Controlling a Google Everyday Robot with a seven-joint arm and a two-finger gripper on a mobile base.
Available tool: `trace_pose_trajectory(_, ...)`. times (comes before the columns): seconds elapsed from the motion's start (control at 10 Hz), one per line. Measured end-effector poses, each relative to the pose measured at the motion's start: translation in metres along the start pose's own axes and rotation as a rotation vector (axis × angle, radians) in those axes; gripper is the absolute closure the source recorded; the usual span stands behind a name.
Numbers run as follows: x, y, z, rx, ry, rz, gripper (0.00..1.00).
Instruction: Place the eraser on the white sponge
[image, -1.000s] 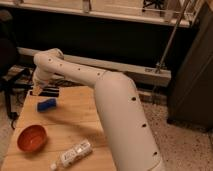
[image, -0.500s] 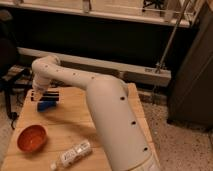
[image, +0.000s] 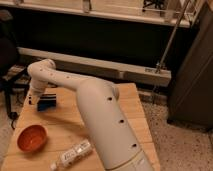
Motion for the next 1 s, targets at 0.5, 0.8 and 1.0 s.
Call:
trace_pose_trajectory(0.5, -0.036, 0.017, 0.016, -0.038, -0.137, -0.003, 0.49)
trace_pose_trajectory(0.8, -0.043, 0.015, 0.021, -0.04, -0.182, 0.008, 0.22)
trace_pose_trajectory(1.0, -0.038, 0.006, 0.021, -0.027, -0.191, 0.005, 0.2)
